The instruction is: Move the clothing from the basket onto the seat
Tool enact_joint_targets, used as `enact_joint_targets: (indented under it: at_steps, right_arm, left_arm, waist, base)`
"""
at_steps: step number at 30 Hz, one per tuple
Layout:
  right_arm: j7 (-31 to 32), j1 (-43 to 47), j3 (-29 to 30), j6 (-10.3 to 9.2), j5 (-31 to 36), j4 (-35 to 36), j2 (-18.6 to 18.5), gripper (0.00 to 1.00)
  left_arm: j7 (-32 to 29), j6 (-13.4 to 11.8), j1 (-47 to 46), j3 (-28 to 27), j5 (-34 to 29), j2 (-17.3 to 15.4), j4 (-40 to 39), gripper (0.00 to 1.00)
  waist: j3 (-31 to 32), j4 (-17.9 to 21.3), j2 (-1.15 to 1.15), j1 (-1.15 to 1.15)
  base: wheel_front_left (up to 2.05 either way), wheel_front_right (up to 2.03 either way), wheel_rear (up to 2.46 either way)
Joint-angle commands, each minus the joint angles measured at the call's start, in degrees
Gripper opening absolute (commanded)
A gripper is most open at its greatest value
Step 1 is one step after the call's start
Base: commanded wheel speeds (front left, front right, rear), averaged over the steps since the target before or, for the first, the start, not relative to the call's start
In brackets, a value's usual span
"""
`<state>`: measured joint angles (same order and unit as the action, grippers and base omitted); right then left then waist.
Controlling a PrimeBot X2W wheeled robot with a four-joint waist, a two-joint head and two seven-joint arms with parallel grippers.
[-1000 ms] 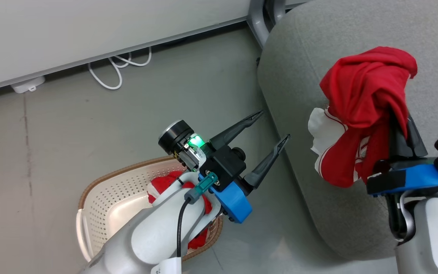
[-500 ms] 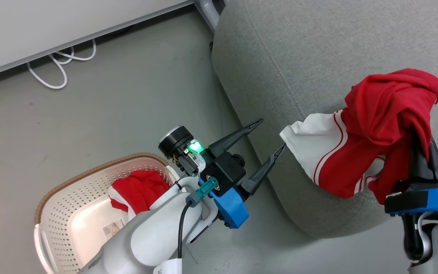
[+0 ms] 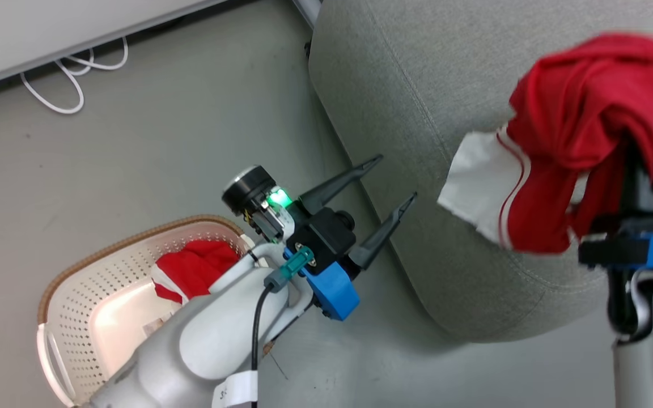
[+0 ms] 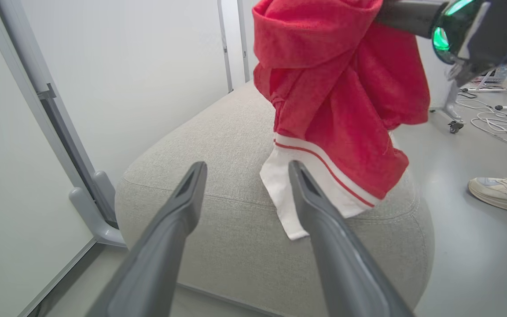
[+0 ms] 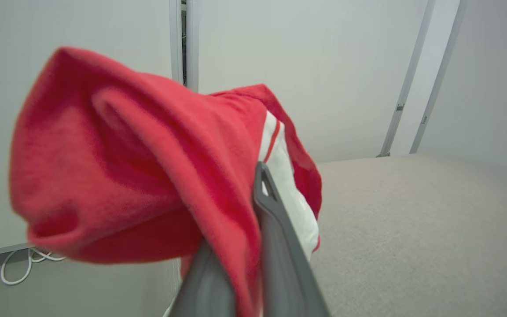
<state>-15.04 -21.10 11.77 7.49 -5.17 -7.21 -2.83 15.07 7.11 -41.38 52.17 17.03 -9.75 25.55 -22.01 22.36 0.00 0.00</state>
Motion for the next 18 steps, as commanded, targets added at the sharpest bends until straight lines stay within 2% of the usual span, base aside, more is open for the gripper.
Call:
enact_joint_targets:
  at_steps: [1, 3, 10, 11, 18]
  right_arm:
    - [-0.2, -2.9, 0.6, 0.01, 0.7, 0.9, -0.1, 0.0]
    - [-0.2, -6.8, 1.4, 0.01, 2.0, 2.1, -0.4, 0.0]
    - [-0.2, -21.2, 7.4, 0.01, 3.0, 4.1, -6.5, 0.0]
    - [-0.2, -21.2, 7.4, 0.01, 3.0, 4.1, -6.5, 0.0]
    - [-0.2, -32.1, 14.4, 0.0, 2.6, -1.1, -13.2, 0.0]
  left_arm:
    - [0.0, 0.1, -1.4, -0.5, -0.3, -0.7, -0.3, 1.0]
    - [-0.2, 0.1, -2.5, -0.5, -0.7, -1.2, -0.8, 1.0]
    - [-2.3, 0.2, -7.6, -0.1, -2.5, -3.0, -3.6, 1.0]
    - [-2.3, 0.2, -7.6, -0.1, -2.5, -3.0, -3.6, 1.0]
    - [-3.5, 0.0, -11.1, -0.2, -3.5, -4.2, -6.5, 1.0]
  waist:
    - [-1.9, 0.0, 0.0, 0.0]
    - [-4.0, -0.3, 0.0, 0.0]
    - [-12.7, -3.2, 0.0, 0.0]
    - [-12.7, -3.2, 0.0, 0.0]
    - [-19.3, -5.8, 0.0, 0.0]
  base:
    - [0.0, 0.0, 0.0]
    - [0.0, 0.0, 0.0]
    - [0.0, 0.0, 0.0]
    - [0.0, 0.0, 0.0]
    - [0.0, 0.0, 0.0]
